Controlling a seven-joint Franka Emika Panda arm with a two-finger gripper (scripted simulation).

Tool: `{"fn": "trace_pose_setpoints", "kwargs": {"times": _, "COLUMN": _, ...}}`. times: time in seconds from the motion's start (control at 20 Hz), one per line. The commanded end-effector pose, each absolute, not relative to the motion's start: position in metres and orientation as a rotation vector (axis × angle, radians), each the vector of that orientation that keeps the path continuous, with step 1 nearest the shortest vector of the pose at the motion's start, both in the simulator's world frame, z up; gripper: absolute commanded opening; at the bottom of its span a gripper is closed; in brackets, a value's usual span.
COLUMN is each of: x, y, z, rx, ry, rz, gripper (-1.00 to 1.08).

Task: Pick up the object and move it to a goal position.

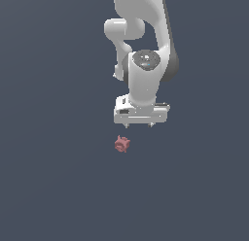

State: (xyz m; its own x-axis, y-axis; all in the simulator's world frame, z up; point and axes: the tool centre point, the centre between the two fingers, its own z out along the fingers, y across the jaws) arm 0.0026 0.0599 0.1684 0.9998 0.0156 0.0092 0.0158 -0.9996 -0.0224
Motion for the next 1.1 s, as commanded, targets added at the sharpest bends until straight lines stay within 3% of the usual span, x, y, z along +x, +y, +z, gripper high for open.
{"fn": "trace_pose_setpoints", "kwargs": {"times": 0.0, "x": 0.006, "y": 0.052, "z": 0.160, "rx": -3.119, "ry": 0.059, "rz": -0.011, "gripper": 1.00}}
{"fn": "trace_pose_setpoints", "kwargs": {"times": 1.05, "x": 0.022, "y": -0.011, "z": 0.091, "rx": -3.062, "ry": 0.701, "rz": 0.000, "gripper": 1.00}}
